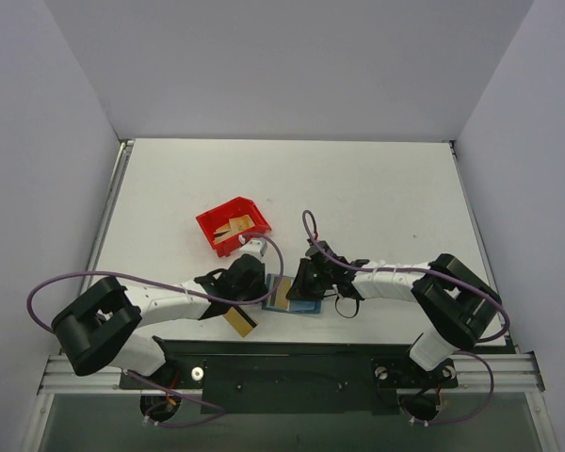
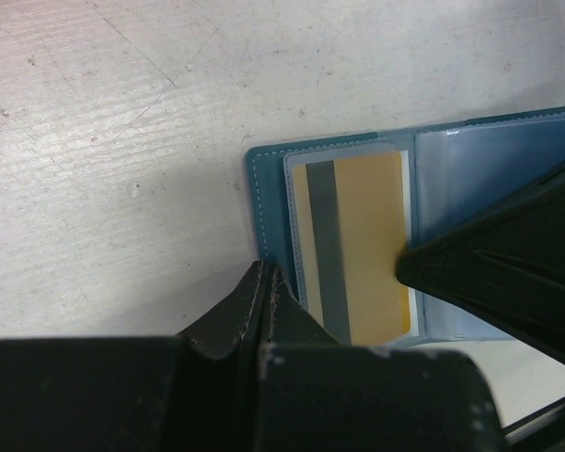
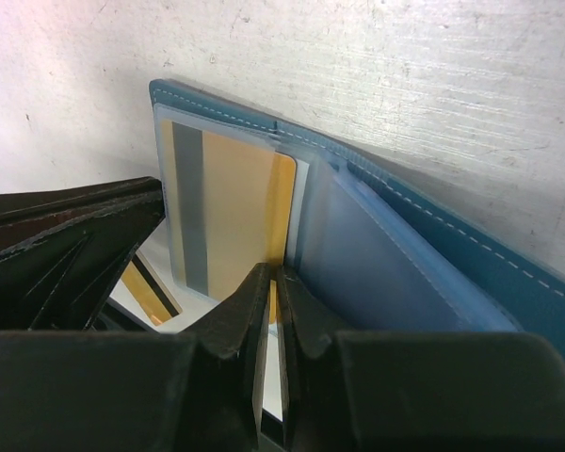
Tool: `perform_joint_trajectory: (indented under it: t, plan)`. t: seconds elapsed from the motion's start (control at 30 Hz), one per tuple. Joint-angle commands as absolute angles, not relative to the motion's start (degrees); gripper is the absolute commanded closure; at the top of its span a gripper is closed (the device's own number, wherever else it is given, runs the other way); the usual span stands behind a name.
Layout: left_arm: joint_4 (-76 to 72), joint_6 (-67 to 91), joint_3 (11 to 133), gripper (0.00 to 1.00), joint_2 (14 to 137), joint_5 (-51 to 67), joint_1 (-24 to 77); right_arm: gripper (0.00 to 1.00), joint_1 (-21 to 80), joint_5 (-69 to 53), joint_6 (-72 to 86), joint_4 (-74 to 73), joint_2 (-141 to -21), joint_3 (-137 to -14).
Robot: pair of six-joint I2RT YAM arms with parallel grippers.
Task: Put the credit cards into the card holder
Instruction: Pick up the credit card from the center of the board.
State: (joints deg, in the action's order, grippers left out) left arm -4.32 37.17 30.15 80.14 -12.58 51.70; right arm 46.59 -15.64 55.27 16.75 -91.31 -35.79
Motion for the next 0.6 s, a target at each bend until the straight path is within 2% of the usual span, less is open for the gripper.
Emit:
perform_joint_trajectory:
  t: [0.0,0.57]
  plan:
    - [-7.12,36.74,31.64,1.0,80.95,-11.69,51.42,0.95,47.2,-12.83,53.53,12.22,-94.31,-35.24]
    - [-7.91,37.18,31.03,1.0,82.35,-10.11,51.42,0.92,47.2,-16.79,53.88,20.12,-95.01,-33.75]
